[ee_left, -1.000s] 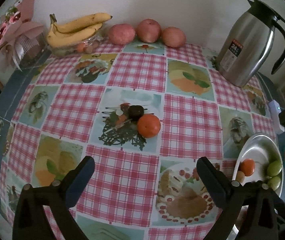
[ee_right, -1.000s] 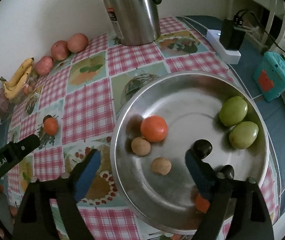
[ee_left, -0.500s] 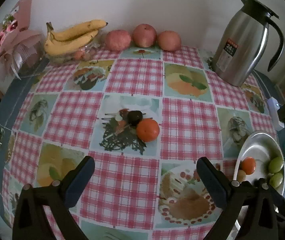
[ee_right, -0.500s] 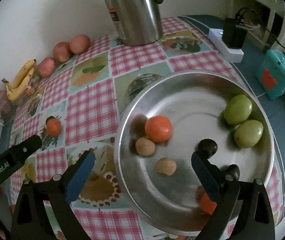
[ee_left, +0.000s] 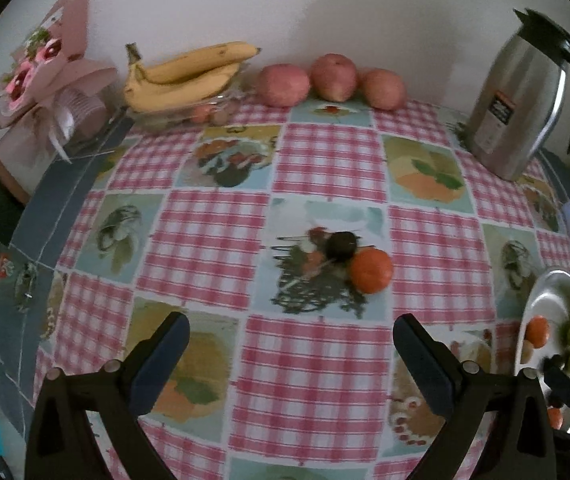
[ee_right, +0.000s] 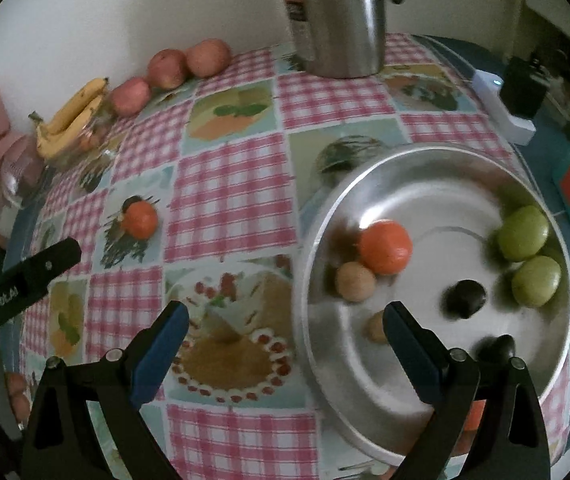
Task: Organize fruits
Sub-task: 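Move both open tools back toward the remaining fruit on the tablecloth, then lower right tool onto a second orange mandarin and close on it, then grasp a dark plum with left tool while right tool holds the mandarin, then carry the plum in left tool while right tool carries the mandarin over the plate, then open left tool releasing the plum while right tool releases the mandarin into the plate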
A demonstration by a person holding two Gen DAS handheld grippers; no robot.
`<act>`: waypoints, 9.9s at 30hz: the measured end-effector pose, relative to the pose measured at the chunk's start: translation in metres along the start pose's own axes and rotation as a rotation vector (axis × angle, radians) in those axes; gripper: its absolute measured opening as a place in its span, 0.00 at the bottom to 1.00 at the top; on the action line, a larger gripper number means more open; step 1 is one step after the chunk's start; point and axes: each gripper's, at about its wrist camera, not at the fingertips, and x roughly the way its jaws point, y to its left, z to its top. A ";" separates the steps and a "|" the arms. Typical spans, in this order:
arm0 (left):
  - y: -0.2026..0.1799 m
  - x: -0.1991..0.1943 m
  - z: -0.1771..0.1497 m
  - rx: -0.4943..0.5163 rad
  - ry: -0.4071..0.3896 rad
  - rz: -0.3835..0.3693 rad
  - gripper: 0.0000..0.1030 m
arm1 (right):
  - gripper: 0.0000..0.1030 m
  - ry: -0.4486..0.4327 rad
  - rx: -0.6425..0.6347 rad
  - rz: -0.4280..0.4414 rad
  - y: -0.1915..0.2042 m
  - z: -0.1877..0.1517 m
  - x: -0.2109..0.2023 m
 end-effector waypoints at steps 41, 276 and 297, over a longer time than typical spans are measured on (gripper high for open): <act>0.049 0.053 0.047 -0.088 0.002 -0.080 1.00 | 0.93 -0.028 -0.098 0.114 0.088 0.043 0.060; -0.184 -0.023 -0.090 0.391 0.026 -0.450 0.27 | 0.37 -0.051 0.397 -0.037 -0.111 -0.044 -0.036; -0.181 -0.018 -0.089 0.386 0.056 -0.456 0.40 | 0.38 -0.059 0.403 -0.035 -0.111 -0.043 -0.037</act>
